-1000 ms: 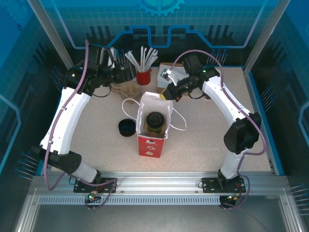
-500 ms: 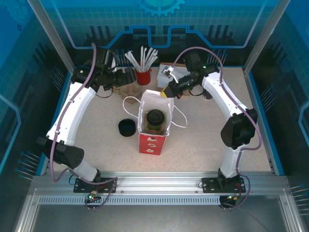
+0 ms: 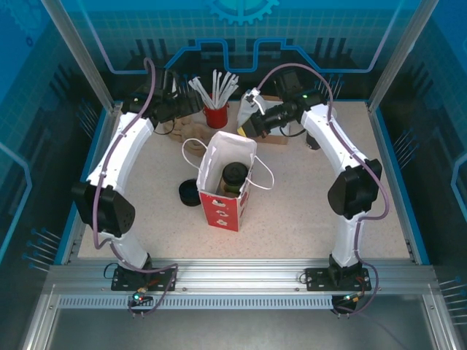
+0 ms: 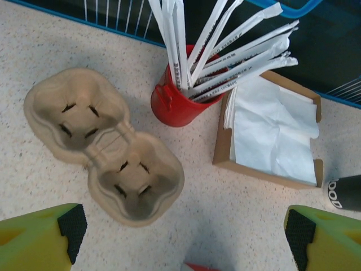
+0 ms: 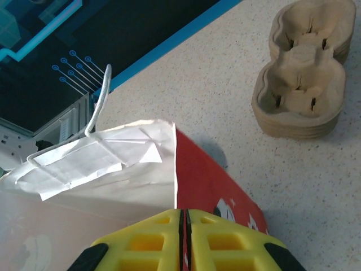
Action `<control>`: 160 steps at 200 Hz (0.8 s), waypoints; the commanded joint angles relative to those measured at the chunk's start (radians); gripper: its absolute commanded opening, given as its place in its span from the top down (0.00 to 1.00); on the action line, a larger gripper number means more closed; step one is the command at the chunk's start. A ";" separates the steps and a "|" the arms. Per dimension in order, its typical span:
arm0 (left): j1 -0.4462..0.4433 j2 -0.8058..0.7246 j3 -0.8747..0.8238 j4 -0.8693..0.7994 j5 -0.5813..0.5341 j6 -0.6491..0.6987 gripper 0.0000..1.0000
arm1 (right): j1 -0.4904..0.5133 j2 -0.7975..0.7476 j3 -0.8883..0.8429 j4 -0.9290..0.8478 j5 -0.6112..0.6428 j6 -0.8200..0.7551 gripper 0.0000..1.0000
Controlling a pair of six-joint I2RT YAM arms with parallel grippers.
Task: Pack the takeout coffee
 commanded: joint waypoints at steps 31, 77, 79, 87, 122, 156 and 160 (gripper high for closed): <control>0.015 0.049 0.010 0.182 -0.024 0.052 0.08 | 0.026 0.048 0.118 0.053 0.021 0.039 0.80; 0.015 0.126 0.030 0.254 -0.013 0.057 0.08 | 0.004 0.016 0.167 0.074 0.041 0.102 0.69; 0.015 0.129 0.029 0.259 -0.015 0.056 0.08 | 0.003 0.012 0.165 0.075 0.044 0.105 0.69; 0.016 0.136 0.022 0.282 -0.019 0.050 0.08 | 0.000 -0.006 0.157 0.080 0.057 0.125 0.66; 0.031 0.171 -0.013 0.396 -0.040 0.000 0.11 | -0.039 -0.115 0.061 0.116 0.089 0.283 0.63; 0.047 0.179 -0.033 0.470 -0.040 -0.052 0.17 | -0.082 -0.315 -0.196 0.266 0.133 0.441 0.60; 0.047 0.178 -0.033 0.474 -0.037 -0.052 0.17 | -0.085 -0.335 -0.221 0.275 0.136 0.448 0.60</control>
